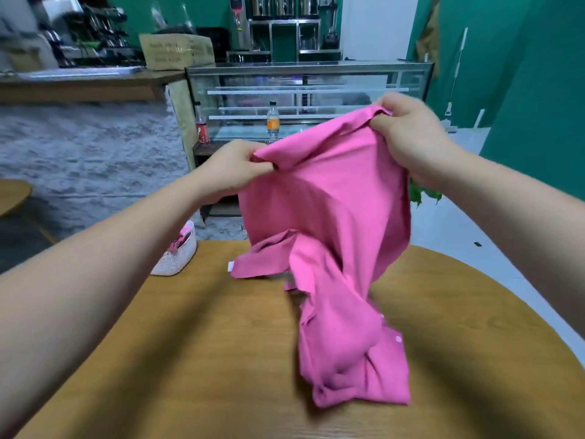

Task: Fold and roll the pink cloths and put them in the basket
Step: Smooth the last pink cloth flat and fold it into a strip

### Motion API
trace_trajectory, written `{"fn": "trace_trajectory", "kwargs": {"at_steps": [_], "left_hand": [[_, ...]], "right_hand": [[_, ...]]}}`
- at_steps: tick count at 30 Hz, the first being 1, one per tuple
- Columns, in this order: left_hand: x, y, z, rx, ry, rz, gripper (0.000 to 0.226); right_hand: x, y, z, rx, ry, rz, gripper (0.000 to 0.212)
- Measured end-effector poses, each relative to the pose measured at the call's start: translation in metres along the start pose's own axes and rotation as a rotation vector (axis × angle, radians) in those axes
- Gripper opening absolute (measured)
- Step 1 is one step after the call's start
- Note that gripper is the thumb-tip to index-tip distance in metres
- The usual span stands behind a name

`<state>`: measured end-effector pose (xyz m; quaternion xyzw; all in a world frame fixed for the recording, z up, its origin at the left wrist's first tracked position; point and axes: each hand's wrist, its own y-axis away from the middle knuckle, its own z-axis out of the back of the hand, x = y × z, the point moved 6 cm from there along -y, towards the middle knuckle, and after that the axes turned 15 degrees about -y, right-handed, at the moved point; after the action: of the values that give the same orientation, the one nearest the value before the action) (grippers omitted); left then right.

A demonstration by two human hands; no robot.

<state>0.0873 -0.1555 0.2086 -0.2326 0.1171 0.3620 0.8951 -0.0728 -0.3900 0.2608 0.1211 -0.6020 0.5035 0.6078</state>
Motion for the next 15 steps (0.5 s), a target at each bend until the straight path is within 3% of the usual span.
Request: {"fn": "trace_trajectory", "kwargs": {"at_steps": [3, 5, 9, 13, 15], "left_hand": [[0.003, -0.002, 0.011, -0.052, 0.257, 0.059, 0.01], [-0.005, -0.005, 0.017, -0.113, 0.28, 0.04, 0.013], [-0.028, -0.015, 0.027, -0.195, 0.225, 0.023, 0.015], [-0.061, -0.024, 0.021, -0.158, 0.275, -0.024, 0.014], [-0.071, -0.029, 0.018, -0.158, 0.262, -0.017, 0.015]], "right_hand": [[0.011, -0.008, 0.012, -0.034, 0.191, 0.093, 0.018], [0.012, -0.011, 0.011, -0.007, 0.265, 0.09, 0.021], [0.008, -0.006, -0.008, 0.188, 0.127, -0.034, 0.014], [0.016, 0.021, -0.048, 0.504, 0.044, -0.007, 0.038], [0.015, 0.02, -0.058, 0.481, 0.031, 0.027, 0.028]]}}
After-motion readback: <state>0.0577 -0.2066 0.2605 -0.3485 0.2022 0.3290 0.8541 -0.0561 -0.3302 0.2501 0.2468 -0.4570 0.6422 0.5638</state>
